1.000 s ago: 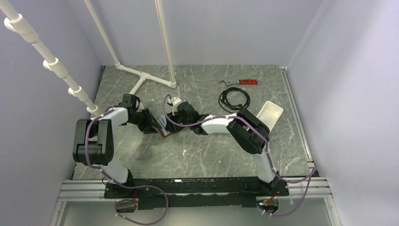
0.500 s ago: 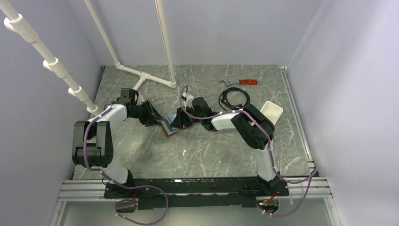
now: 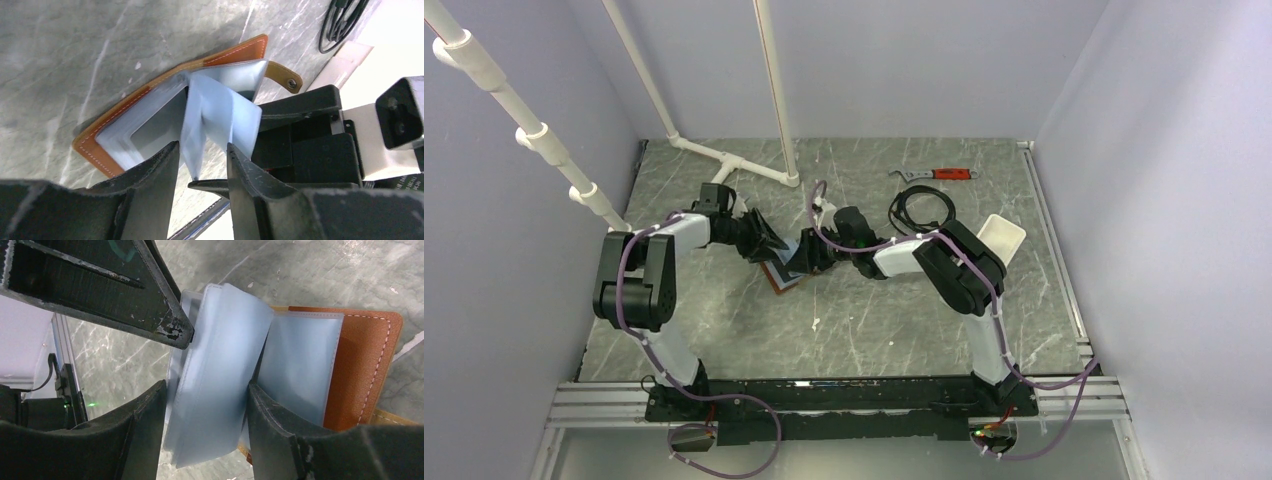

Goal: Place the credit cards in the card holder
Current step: Open the card holder at the center of the board.

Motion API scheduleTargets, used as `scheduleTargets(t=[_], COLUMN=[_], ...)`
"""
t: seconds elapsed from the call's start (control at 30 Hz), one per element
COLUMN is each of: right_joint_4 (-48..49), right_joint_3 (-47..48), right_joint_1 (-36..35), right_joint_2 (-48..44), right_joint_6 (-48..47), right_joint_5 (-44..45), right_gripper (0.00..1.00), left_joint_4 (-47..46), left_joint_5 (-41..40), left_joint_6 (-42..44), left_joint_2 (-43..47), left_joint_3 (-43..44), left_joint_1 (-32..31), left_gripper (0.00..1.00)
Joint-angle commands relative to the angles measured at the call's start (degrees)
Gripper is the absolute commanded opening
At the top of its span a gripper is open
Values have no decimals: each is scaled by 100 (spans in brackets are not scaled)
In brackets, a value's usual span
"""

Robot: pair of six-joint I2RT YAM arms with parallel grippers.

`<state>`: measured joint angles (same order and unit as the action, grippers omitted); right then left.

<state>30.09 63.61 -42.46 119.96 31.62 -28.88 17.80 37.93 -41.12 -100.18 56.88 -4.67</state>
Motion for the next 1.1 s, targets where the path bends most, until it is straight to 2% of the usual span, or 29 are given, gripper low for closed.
scheduleTargets(t=[0.0, 0.07, 0.13, 0.27, 0.4, 0.47, 0.6, 0.7, 0.77, 0.87, 1.0, 1.07], right_joint_4=[2, -269, -589, -1029, -1348, -1400, -1565, -1404, -1355, -1264, -1335, -1218], right_joint_3=[67, -11, -25, -141, -179, -218, -116, -98, -102, -240, -211, -201], right_joint_1=[63, 106, 167, 283, 403, 461, 484, 484, 484, 493, 495, 493], right_joint_2=[-89, -278, -455, -892, -1121, -1150, -1101, -1020, -995, -1193, -1239, -1134], right_joint_6=[178, 250, 209, -41, -245, -307, -512, -523, -535, -532, -603, -529], right_joint_5=[-43, 100, 177, 296, 345, 404, 403, 168, 49, 217, 88, -109], right_gripper=[52, 66, 74, 80, 82, 82, 75, 64, 61, 61, 61, 55], left_joint_4=[-380, -479, -578, -565, -583, -541, -447, -142, 264, 544, 511, 335], left_joint_5=[278, 370, 467, 413, 383, 350, 224, 10, -401, -720, -612, -390], left_joint_6=[-216, -321, -425, -488, -515, -517, -454, -263, 9, 221, 200, 60], left_joint_2=[-3, 3, -29, -155, -303, -387, -423, -368, -238, -30, 44, -6], left_joint_3=[305, 343, 379, 535, 656, 727, 738, 803, 878, 862, 753, 719], left_joint_1=[-140, -222, -304, -463, -588, -628, -649, -662, -695, -711, -728, -744], left_gripper=[45, 45, 46, 47, 49, 49, 50, 52, 57, 63, 64, 62])
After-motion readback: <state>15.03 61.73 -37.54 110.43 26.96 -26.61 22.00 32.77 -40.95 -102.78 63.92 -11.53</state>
